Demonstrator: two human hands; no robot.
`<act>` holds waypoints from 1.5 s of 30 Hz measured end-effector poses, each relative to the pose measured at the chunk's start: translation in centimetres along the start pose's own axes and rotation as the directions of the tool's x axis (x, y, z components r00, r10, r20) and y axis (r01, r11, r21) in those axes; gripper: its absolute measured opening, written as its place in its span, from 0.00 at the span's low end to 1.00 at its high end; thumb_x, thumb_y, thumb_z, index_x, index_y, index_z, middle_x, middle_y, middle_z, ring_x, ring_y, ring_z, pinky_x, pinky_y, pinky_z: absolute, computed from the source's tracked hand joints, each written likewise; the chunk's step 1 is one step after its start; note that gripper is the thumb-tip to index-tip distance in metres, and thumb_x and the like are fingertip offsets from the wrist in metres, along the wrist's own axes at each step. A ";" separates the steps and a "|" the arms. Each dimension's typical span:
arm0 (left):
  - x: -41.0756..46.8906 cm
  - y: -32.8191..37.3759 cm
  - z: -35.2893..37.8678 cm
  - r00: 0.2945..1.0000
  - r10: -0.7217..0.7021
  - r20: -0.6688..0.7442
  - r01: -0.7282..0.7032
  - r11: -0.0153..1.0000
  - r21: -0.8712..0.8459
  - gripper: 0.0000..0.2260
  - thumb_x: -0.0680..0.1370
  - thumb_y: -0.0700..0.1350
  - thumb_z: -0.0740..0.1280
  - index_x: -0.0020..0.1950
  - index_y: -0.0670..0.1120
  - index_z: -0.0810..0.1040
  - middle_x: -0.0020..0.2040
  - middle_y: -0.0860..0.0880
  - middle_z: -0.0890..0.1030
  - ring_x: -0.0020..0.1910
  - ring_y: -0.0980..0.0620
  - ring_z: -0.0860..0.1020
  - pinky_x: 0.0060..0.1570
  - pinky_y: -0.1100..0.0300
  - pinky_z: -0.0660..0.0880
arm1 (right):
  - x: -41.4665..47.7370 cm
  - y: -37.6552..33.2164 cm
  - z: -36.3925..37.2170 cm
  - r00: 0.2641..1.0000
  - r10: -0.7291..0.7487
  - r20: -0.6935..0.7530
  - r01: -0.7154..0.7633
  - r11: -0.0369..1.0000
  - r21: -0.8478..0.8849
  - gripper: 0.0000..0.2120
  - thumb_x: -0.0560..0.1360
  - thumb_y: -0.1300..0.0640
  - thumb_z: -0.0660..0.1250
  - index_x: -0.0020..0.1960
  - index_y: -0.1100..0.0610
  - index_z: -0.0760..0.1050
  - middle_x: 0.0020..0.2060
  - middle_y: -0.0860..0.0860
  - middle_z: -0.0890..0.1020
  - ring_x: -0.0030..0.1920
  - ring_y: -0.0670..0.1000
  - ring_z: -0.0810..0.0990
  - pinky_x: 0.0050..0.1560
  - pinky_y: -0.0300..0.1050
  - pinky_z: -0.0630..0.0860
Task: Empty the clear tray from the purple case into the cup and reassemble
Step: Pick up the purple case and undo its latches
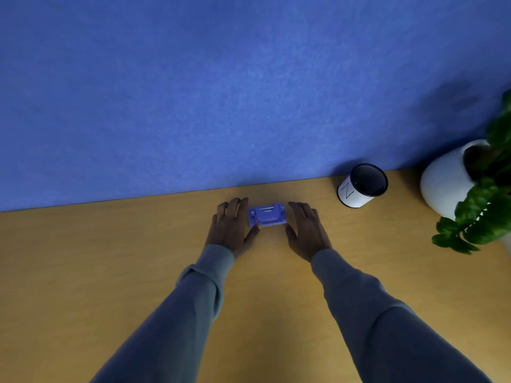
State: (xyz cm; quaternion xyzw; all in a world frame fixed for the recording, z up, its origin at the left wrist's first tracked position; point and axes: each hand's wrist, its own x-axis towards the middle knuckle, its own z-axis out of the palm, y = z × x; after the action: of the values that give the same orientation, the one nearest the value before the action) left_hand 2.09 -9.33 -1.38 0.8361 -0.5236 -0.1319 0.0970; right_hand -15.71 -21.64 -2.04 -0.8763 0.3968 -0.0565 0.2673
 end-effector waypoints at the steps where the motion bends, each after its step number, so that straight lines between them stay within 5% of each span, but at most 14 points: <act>1: 0.5 0.0 0.1 0.999 -0.002 0.037 0.001 1.000 0.011 0.34 0.77 0.60 0.63 0.77 0.44 0.64 0.73 0.43 0.70 0.69 0.37 0.68 0.63 0.43 0.73 | 0.4 0.0 0.1 0.999 0.039 0.005 -0.039 0.999 0.022 0.29 0.74 0.63 0.71 0.74 0.62 0.68 0.67 0.62 0.75 0.65 0.65 0.74 0.63 0.61 0.77; 4: 1.5 0.0 0.3 0.997 -0.003 0.079 0.003 1.000 0.003 0.33 0.74 0.59 0.67 0.76 0.47 0.66 0.70 0.45 0.71 0.68 0.38 0.68 0.62 0.44 0.73 | 1.4 -0.3 0.5 0.990 0.134 0.040 -0.137 0.987 0.079 0.29 0.74 0.60 0.72 0.73 0.60 0.69 0.67 0.61 0.76 0.66 0.64 0.74 0.66 0.57 0.74; 9: 2.6 0.2 0.4 0.994 0.106 0.034 -0.103 0.990 -0.091 0.24 0.72 0.53 0.69 0.67 0.48 0.77 0.63 0.46 0.77 0.65 0.39 0.70 0.61 0.46 0.75 | 2.4 -1.0 1.2 0.981 0.183 0.072 -0.190 0.975 0.113 0.19 0.73 0.58 0.72 0.63 0.56 0.77 0.57 0.57 0.81 0.58 0.58 0.78 0.54 0.41 0.69; 15: 3.6 0.7 0.4 0.980 0.198 -0.011 -0.196 0.959 -0.205 0.17 0.70 0.47 0.72 0.57 0.46 0.85 0.56 0.47 0.80 0.61 0.40 0.72 0.57 0.47 0.78 | 2.8 -1.5 1.9 0.965 0.262 0.022 -0.263 0.953 0.151 0.15 0.76 0.59 0.69 0.62 0.56 0.80 0.56 0.55 0.83 0.58 0.54 0.77 0.49 0.34 0.63; 21: 4.2 1.3 0.2 0.985 0.169 0.047 -0.146 0.939 -0.312 0.17 0.73 0.53 0.73 0.58 0.46 0.84 0.58 0.51 0.79 0.63 0.48 0.70 0.55 0.51 0.78 | 2.6 -2.1 1.9 0.949 0.315 -0.023 -0.302 0.927 0.223 0.14 0.76 0.60 0.70 0.61 0.56 0.80 0.55 0.56 0.82 0.56 0.56 0.79 0.50 0.39 0.67; 31: 4.1 1.5 -0.1 0.988 0.150 0.024 -0.132 0.925 -0.355 0.15 0.75 0.46 0.73 0.57 0.38 0.82 0.59 0.44 0.79 0.62 0.43 0.71 0.62 0.60 0.68 | 1.8 -2.3 1.4 0.946 0.316 -0.072 -0.273 0.897 0.346 0.16 0.73 0.63 0.73 0.60 0.60 0.81 0.53 0.59 0.84 0.56 0.61 0.81 0.57 0.51 0.77; 33: 3.6 1.6 -0.7 0.990 0.138 -0.019 -0.135 0.923 -0.361 0.15 0.73 0.46 0.74 0.57 0.39 0.83 0.59 0.44 0.80 0.62 0.42 0.72 0.63 0.53 0.71 | 1.3 -2.4 0.9 0.921 0.389 -0.007 -0.336 0.803 0.492 0.17 0.74 0.63 0.73 0.62 0.58 0.80 0.53 0.56 0.85 0.54 0.59 0.83 0.56 0.56 0.81; 36: 2.4 2.4 -2.0 0.991 0.040 -0.124 -0.089 0.904 -0.419 0.14 0.71 0.45 0.77 0.54 0.41 0.84 0.58 0.47 0.82 0.62 0.42 0.74 0.61 0.47 0.74 | 0.5 -3.2 0.0 0.878 0.462 0.123 -0.374 0.503 0.779 0.13 0.76 0.68 0.70 0.59 0.62 0.81 0.49 0.58 0.86 0.51 0.58 0.85 0.46 0.51 0.84; 40: -0.2 3.8 -3.3 0.967 -0.105 -0.232 -0.051 0.812 -0.581 0.12 0.70 0.42 0.79 0.50 0.40 0.84 0.62 0.46 0.82 0.61 0.49 0.80 0.61 0.60 0.73 | -1.0 -4.8 -1.7 0.867 0.420 0.268 -0.343 0.114 0.932 0.13 0.78 0.68 0.69 0.61 0.68 0.79 0.53 0.64 0.85 0.51 0.55 0.85 0.55 0.49 0.82; 45: -4.7 6.1 -4.1 0.930 -0.326 -0.168 0.111 0.687 -0.718 0.13 0.70 0.48 0.79 0.50 0.45 0.84 0.65 0.49 0.81 0.60 0.52 0.81 0.58 0.54 0.79 | -3.8 -6.1 -3.2 0.912 0.235 0.337 -0.338 -0.037 0.940 0.12 0.79 0.67 0.67 0.62 0.66 0.81 0.56 0.63 0.86 0.55 0.56 0.85 0.61 0.51 0.81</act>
State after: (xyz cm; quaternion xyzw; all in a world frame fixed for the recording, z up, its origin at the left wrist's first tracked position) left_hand -3.71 -7.67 4.87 0.8040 -0.3107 -0.2094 0.4618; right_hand -15.24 -16.91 4.27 -0.3429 0.4072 -0.2249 0.8161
